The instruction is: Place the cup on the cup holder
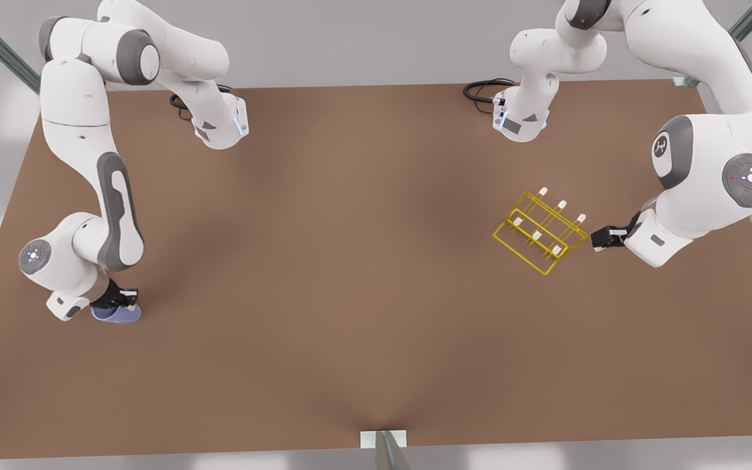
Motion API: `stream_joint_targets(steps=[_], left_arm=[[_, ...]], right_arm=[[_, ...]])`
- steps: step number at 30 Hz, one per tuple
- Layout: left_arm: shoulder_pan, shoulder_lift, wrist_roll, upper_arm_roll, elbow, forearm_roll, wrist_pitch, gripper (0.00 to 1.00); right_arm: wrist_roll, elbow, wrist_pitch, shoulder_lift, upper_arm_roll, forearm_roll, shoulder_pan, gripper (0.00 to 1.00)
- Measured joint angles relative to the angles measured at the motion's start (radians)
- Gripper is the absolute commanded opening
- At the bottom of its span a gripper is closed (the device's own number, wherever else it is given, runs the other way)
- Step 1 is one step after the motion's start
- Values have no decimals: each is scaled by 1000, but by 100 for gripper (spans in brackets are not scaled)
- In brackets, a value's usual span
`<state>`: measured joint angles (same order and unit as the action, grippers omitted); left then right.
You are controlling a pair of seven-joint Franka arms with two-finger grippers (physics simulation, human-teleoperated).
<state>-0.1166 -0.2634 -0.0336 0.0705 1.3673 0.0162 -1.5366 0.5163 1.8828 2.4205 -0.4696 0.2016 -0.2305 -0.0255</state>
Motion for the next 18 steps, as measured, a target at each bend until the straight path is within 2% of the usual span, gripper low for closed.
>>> stream_joint_targets(steps=[5,8,13,18], left_arm=[[0,3,0,0,0,0,7,100],[-2,2,-2,-1,0,-1,9,100],[-8,0,-4,-2,1,0,11,100],[-10,0,-6,-2,2,1,12,100]], right_arm=[[-29,-2,-120,134,-67,-1,149,21],[-75,-33,-194,121,-130,-136,257,21],[-156,-111,-253,-18,-325,-507,308,21],[-121,-167,-280,-227,-357,-1174,446,21]])
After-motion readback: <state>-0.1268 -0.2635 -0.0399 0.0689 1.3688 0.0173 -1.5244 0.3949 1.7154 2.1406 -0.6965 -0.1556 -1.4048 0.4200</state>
